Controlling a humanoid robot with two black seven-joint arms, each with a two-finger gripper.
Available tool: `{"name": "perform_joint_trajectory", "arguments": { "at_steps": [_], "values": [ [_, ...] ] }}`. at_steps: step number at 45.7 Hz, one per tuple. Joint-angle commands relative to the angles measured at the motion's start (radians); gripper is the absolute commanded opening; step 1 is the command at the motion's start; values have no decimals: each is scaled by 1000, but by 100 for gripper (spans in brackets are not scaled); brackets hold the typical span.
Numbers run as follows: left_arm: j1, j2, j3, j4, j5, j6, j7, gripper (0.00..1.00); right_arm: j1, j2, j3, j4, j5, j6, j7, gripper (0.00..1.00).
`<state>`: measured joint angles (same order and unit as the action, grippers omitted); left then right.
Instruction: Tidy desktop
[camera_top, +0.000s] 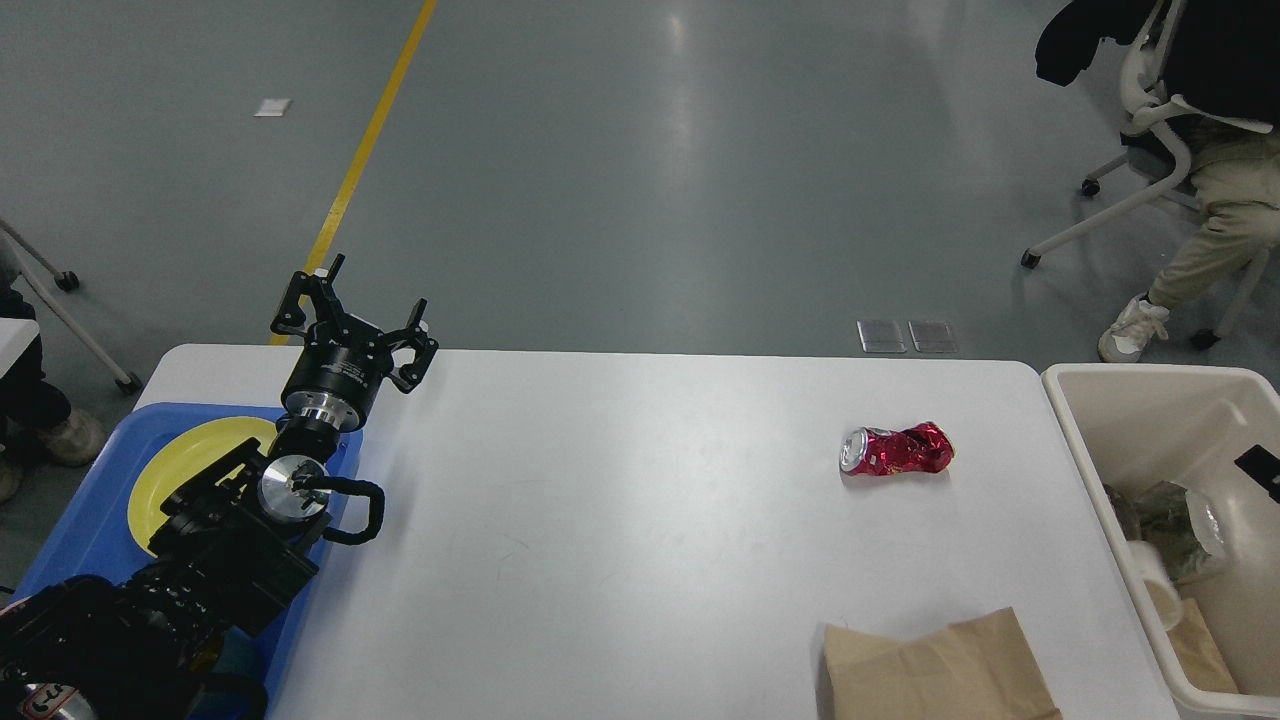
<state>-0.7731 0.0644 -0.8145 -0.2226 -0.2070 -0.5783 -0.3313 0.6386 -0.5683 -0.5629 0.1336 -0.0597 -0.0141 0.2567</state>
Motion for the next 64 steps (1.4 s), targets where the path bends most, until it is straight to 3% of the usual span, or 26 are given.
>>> {"name": "perform_joint_trajectory", "arguments": {
  "at_steps": [1,7,15,20,26,31,46,59,64],
  "values": [
    [-2,0,0,0,0,0,0,97,-5,-4,-2,7,0,11,-1,100],
    [0,0,0,0,0,0,0,97,1,-12,-2,20,-6,26,-1,100],
    [0,0,0,0,0,0,0,97,29,-67,-38,101,-20,138,-8,100],
    [0,0,0,0,0,0,0,97,104,-134,-124,176,-29,279,-10,100],
    [0,0,0,0,0,0,0,97,327,-245,-337,293,-107,555,-4,100],
    [0,0,0,0,0,0,0,97,472,-274,-478,311,-178,677,1,100],
    [0,0,0,0,0,0,0,97,727,-340,-526,472,-520,816,1,100],
    [0,0,0,0,0,0,0,97,966,-487,-526,849,-853,838,-11,100],
    [0,0,0,0,0,0,0,97,1070,-531,-525,940,-862,928,-13,100]
  ]
}}
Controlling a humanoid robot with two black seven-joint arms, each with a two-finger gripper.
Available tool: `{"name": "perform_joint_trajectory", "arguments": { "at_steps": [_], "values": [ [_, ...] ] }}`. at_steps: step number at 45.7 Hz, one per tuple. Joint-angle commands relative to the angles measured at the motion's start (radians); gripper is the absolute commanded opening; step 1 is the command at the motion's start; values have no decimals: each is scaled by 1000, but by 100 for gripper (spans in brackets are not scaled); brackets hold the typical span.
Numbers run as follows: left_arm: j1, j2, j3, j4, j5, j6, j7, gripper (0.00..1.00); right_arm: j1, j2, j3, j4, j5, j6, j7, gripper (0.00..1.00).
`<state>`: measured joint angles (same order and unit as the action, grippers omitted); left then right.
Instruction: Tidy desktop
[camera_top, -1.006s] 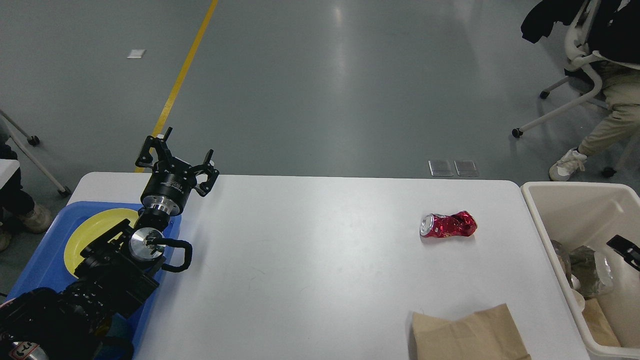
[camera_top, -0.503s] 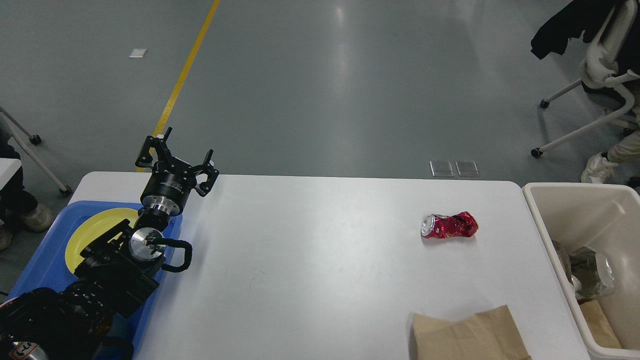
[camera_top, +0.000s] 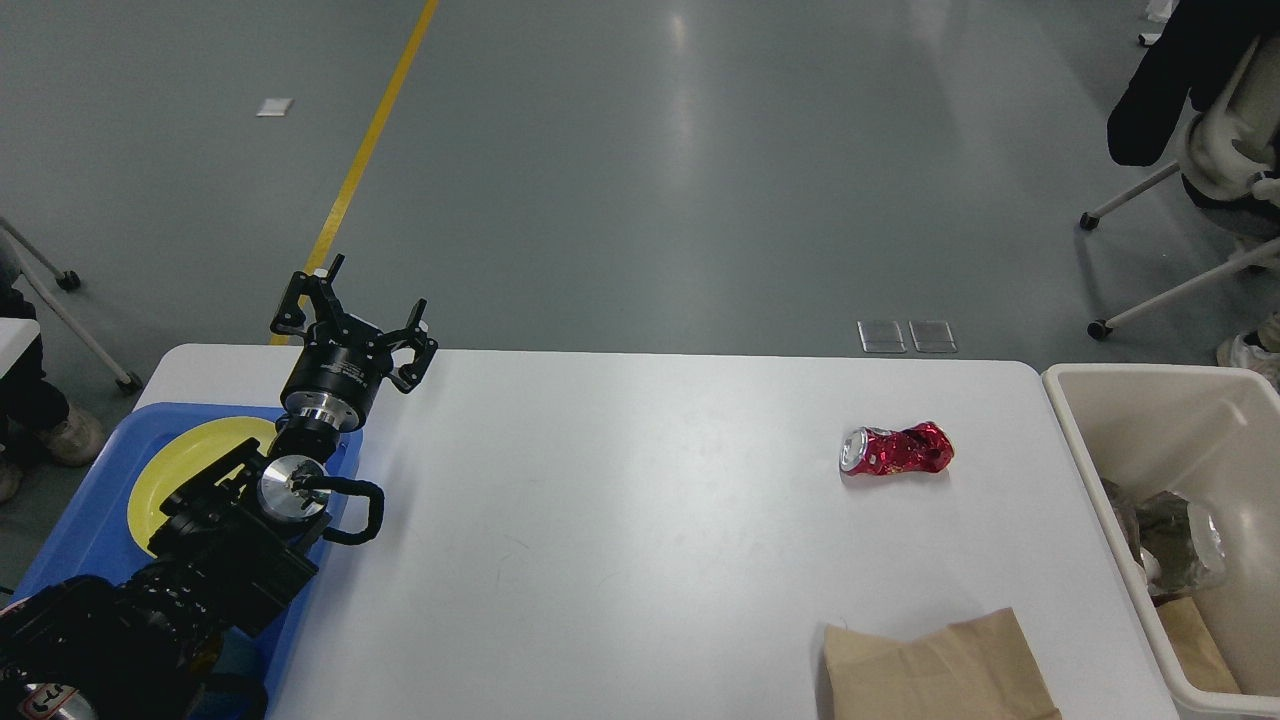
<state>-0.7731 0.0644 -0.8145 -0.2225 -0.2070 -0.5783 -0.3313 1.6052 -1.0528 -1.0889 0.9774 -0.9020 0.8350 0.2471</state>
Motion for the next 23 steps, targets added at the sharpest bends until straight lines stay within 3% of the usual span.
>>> {"name": "perform_joint_trajectory", "arguments": {
  "at_steps": [1,9,23],
  "values": [
    [0,0,0,0,0,0,0,97,125,-55,1,112,-18,101,-3,100],
    [0,0,0,0,0,0,0,97,251,-118,11,248,-20,125,-3,100],
    [0,0,0,0,0,0,0,97,257,-193,129,509,-18,125,-40,100]
  ]
}}
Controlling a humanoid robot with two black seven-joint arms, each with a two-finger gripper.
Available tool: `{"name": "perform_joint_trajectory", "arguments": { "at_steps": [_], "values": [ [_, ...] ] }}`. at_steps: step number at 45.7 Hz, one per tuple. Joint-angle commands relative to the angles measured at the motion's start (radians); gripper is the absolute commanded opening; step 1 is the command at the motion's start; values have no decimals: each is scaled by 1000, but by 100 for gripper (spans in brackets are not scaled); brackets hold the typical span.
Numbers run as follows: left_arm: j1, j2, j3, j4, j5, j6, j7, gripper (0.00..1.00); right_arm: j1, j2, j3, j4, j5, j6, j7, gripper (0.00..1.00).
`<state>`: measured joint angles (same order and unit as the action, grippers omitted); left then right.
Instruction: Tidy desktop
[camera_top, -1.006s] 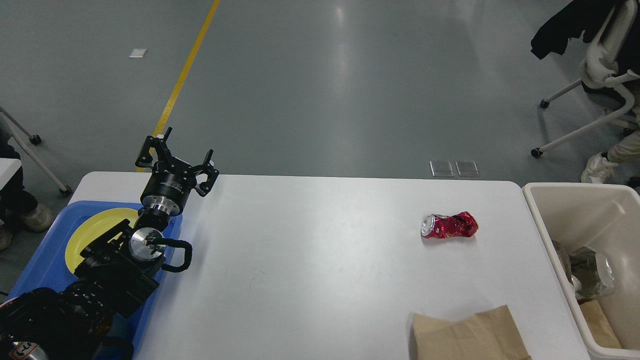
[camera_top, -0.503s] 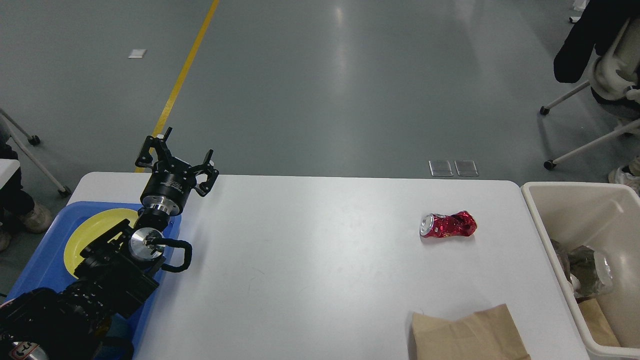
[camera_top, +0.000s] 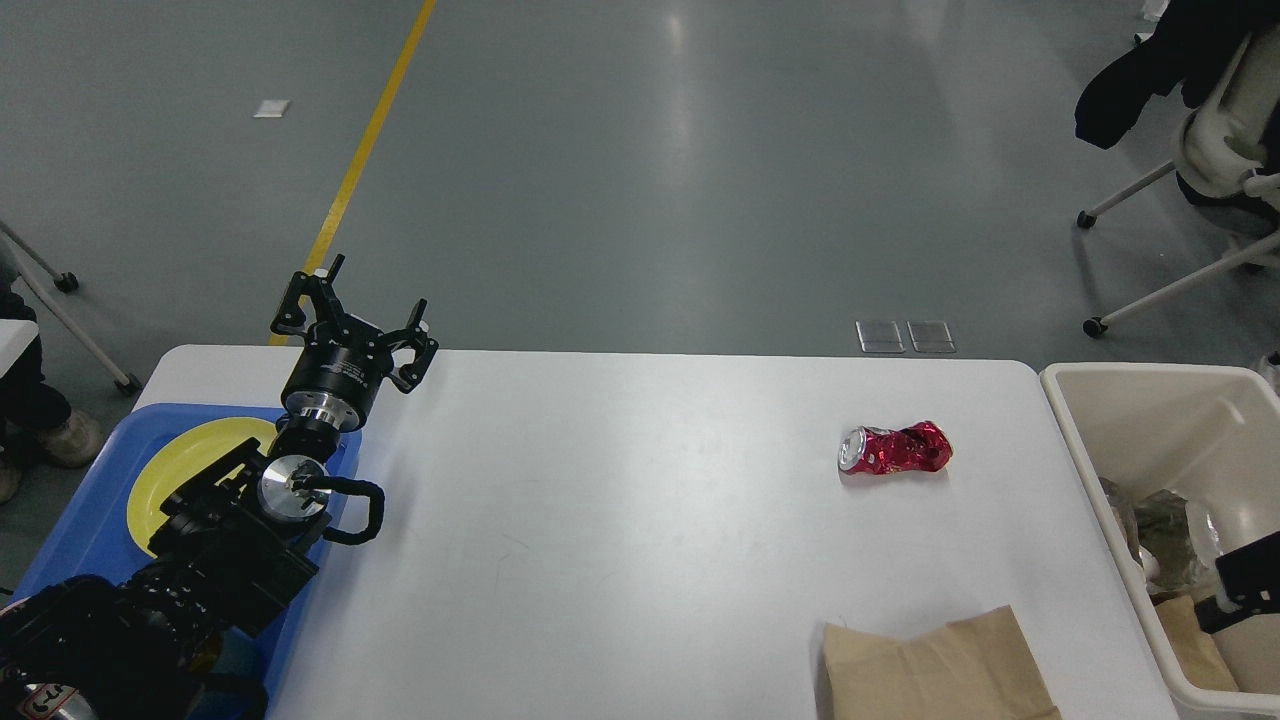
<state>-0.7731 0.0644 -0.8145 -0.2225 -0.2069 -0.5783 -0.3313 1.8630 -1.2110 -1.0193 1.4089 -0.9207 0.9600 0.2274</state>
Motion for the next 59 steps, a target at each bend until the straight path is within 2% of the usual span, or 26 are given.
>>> {"name": "perform_joint_trajectory", "arguments": {
  "at_steps": [1,4,23,29,43,52,59],
  "values": [
    [0,0,0,0,0,0,0,97,-7,-41,83,94,0,0,-31,100],
    [0,0,0,0,0,0,0,97,-19,-45,96,104,2,0,-43,100],
    [0,0,0,0,0,0,0,97,-122,-32,116,90,66,0,-40,100],
    [0,0,0,0,0,0,0,97,-179,-22,114,82,65,-63,-49,100],
    [0,0,0,0,0,0,0,97,-254,67,125,25,78,-102,-53,100],
    [0,0,0,0,0,0,0,97,-314,159,169,-31,137,-127,-53,100],
    [0,0,0,0,0,0,0,97,-381,275,212,-111,181,-144,-53,100]
  ]
}}
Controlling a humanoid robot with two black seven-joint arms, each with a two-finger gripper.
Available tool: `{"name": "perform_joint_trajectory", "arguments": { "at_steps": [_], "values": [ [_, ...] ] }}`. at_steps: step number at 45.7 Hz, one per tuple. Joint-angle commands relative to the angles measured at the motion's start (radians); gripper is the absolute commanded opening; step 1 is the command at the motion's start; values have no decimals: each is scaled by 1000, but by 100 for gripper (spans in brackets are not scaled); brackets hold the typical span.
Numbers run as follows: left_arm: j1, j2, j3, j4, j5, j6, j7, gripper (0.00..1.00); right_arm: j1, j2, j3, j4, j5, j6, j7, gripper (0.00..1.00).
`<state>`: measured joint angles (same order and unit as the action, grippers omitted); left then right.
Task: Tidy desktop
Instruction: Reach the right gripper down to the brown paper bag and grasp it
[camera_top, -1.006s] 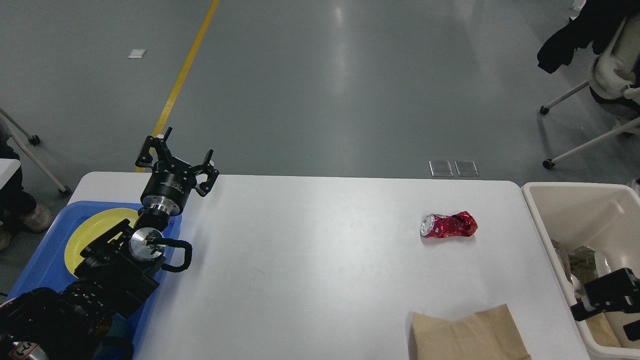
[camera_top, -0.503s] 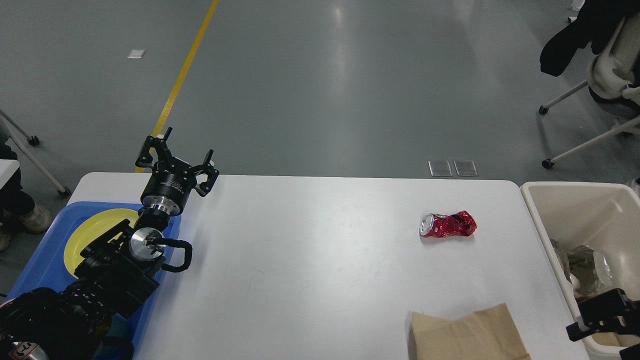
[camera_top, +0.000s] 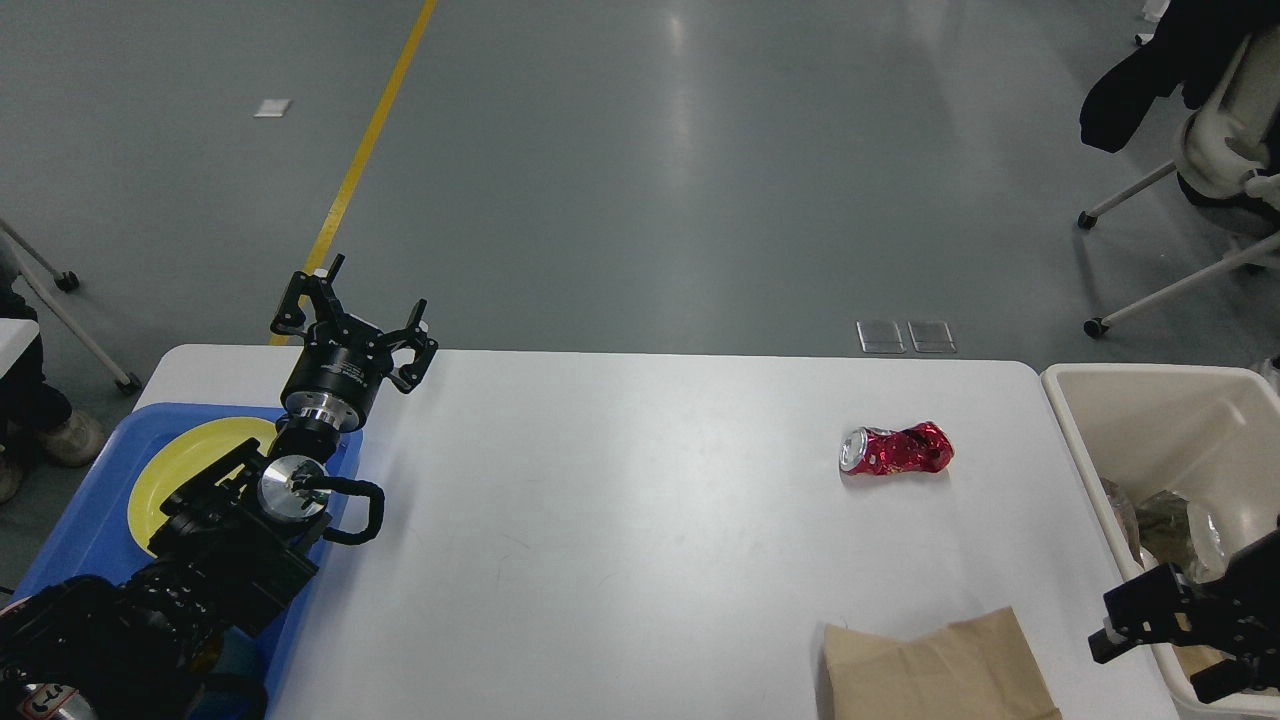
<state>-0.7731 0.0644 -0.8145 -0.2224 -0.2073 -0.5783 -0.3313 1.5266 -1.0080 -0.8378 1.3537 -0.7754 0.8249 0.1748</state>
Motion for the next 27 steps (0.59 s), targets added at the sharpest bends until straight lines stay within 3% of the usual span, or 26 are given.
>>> {"name": "perform_joint_trajectory", "arguments": {
  "at_steps": [1,13,27],
  "values": [
    [0,0,0,0,0,0,0,97,-55,87,37,-65,45,-10,0,100],
    [0,0,0,0,0,0,0,97,-226,258,114,-203,84,-56,0,100],
    [0,0,0,0,0,0,0,97,-327,284,174,-272,90,-58,2,100]
  ]
}}
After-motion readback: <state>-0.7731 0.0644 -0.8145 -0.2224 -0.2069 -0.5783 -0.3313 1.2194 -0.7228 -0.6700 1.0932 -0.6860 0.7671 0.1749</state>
